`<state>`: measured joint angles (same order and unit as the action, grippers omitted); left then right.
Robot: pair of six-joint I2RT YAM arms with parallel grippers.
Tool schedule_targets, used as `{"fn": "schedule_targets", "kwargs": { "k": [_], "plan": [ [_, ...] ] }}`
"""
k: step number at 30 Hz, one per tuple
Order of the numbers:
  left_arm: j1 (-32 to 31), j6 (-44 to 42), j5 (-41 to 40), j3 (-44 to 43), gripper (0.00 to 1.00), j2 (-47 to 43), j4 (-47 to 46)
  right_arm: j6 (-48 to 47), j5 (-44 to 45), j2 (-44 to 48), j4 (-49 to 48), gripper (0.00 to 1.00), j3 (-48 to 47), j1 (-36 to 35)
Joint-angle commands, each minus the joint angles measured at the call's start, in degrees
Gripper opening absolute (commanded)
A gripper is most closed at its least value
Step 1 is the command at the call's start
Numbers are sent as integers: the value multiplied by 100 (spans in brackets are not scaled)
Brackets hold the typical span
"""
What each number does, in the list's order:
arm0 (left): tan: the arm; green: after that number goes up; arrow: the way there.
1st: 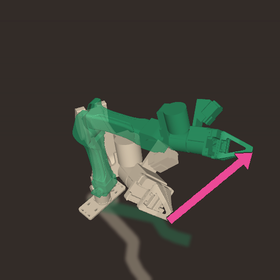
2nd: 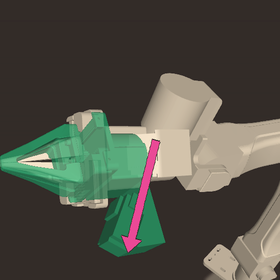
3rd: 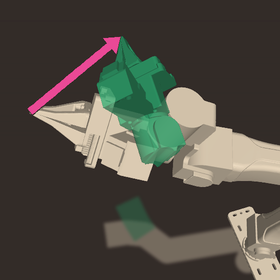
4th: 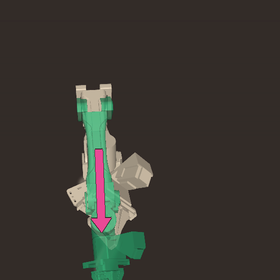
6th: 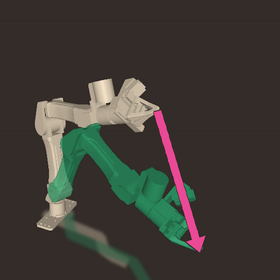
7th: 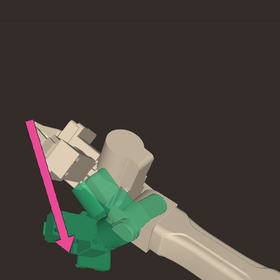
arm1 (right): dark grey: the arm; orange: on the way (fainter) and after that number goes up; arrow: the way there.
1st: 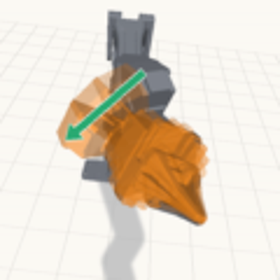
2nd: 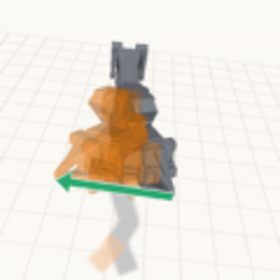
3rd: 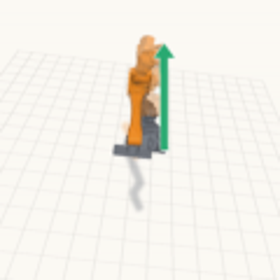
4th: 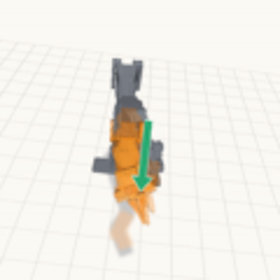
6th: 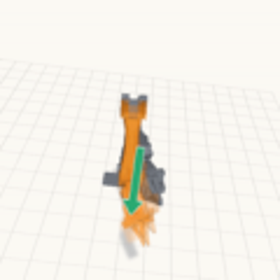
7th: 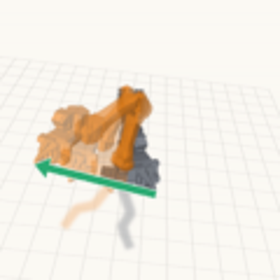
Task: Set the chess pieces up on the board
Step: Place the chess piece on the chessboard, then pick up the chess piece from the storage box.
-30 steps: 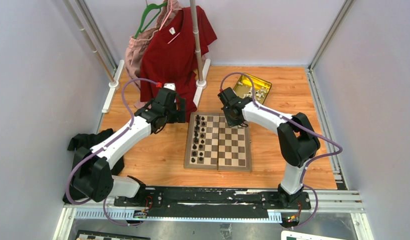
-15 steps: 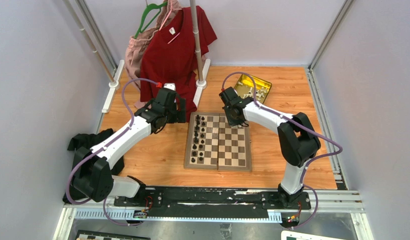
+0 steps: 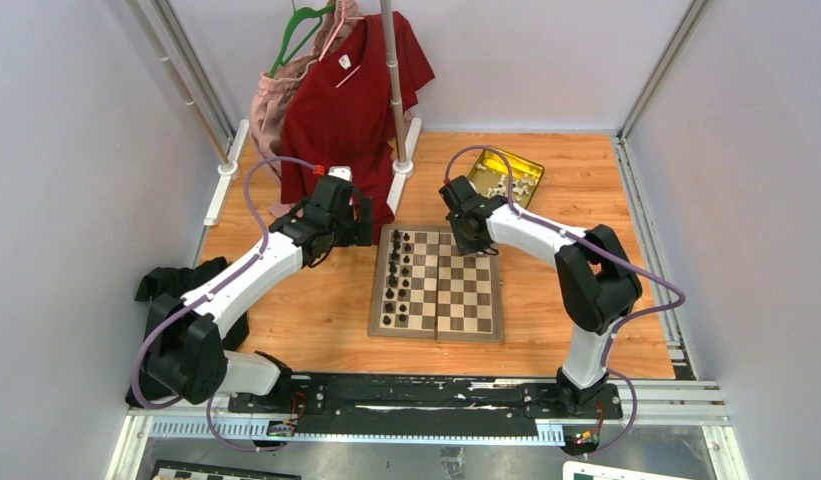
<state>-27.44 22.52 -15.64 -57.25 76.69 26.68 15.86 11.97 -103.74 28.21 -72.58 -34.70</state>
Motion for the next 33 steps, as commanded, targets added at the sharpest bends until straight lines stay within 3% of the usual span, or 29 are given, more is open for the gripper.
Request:
{"fn": "schedule_targets", "kwargs": {
  "k": [1, 25, 33],
  "plan": [
    [37, -29, 26, -104, 100, 21, -37, 51, -19, 4, 145, 30, 38, 69],
    [37, -73, 13, -215, 100, -4, -73, 25, 123, 616, 798, 30, -1141, -50],
    [37, -170, -45, -460, 100, 51, -12, 50, 576, 102, 696, 29, -2149, 606]
  ]
}}
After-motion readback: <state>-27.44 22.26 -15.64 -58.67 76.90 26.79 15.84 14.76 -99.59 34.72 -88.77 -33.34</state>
